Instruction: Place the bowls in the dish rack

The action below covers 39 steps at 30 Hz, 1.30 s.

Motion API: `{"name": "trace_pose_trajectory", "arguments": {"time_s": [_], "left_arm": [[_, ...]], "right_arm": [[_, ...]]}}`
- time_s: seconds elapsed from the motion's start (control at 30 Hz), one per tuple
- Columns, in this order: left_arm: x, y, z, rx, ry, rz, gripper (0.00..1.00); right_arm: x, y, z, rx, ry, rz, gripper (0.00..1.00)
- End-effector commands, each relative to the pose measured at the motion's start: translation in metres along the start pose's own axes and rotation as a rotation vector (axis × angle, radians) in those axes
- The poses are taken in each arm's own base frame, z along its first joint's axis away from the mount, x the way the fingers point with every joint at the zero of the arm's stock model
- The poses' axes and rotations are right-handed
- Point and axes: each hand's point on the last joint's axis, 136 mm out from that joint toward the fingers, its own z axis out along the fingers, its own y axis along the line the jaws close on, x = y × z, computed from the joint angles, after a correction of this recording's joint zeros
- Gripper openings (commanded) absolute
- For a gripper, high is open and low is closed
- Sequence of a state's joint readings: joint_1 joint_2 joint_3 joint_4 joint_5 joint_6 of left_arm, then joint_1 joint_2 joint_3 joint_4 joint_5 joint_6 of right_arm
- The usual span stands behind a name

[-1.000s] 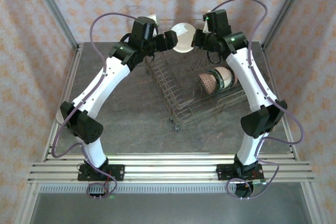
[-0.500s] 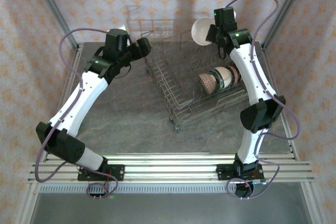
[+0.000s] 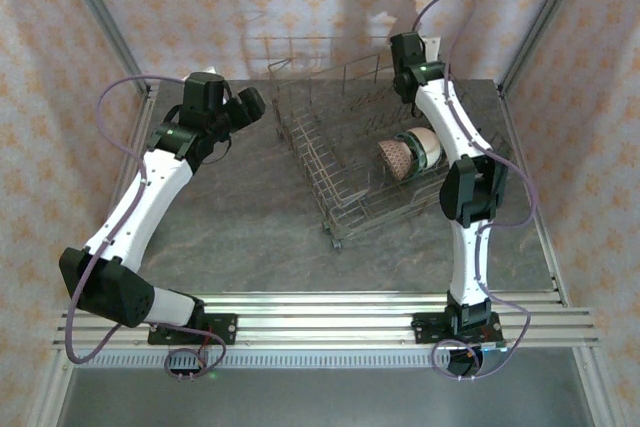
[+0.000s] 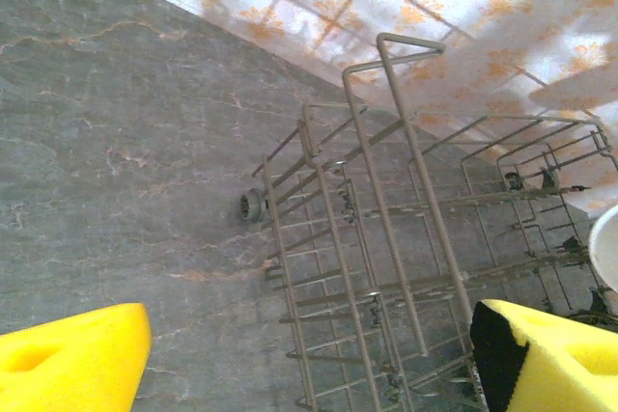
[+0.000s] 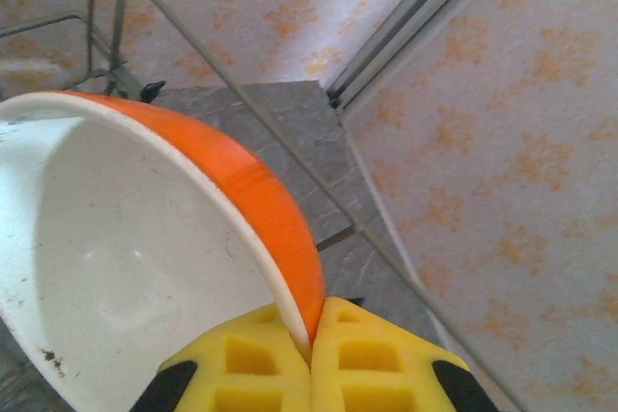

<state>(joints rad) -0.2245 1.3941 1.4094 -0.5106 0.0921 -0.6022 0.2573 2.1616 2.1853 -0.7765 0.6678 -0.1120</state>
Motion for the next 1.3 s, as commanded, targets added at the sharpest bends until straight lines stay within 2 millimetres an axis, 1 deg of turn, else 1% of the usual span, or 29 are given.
{"name": "trace_pose_trajectory", "arguments": {"time_s": [0.0, 0.13, 0.27, 0.43, 0.63, 0.8, 1.0, 1.2, 1.27], "left_arm": [[-0.009, 0.007, -0.008, -0.006, -0.035, -0.021, 0.87], [-0.010, 0.010, -0.002, -0.008, -0.026, -0.027, 0.87], [-0.012, 0.009, 0.002, -0.005, -0.019, -0.026, 0.87], [-0.014, 0.010, 0.005, -0.009, -0.016, -0.024, 0.87], [-0.012, 0.012, 0.006, -0.015, -0.011, -0.029, 0.87], [-0.011, 0.014, 0.006, -0.018, -0.014, -0.035, 0.87], [-0.009, 0.014, 0.010, -0.014, -0.004, -0.044, 0.87], [-0.008, 0.014, 0.012, -0.012, 0.001, -0.048, 0.87], [-0.008, 0.013, 0.012, -0.011, -0.001, -0.050, 0.87]], "right_arm": [[-0.033, -0.028, -0.008, 0.155, -0.097, 0.008, 0.00], [-0.035, -0.020, 0.003, 0.205, -0.111, -0.045, 0.00], [-0.040, -0.007, 0.011, 0.185, -0.131, -0.068, 0.00], [-0.038, 0.008, 0.022, 0.174, -0.126, -0.112, 0.00], [-0.027, 0.026, 0.033, 0.175, -0.111, -0.186, 0.00], [-0.025, 0.041, 0.035, 0.144, -0.128, -0.213, 0.00], [-0.019, 0.058, 0.043, 0.122, -0.129, -0.267, 0.00], [-0.004, 0.064, 0.050, 0.144, -0.101, -0.351, 0.00], [0.000, 0.069, 0.051, 0.123, -0.097, -0.364, 0.04]]}}
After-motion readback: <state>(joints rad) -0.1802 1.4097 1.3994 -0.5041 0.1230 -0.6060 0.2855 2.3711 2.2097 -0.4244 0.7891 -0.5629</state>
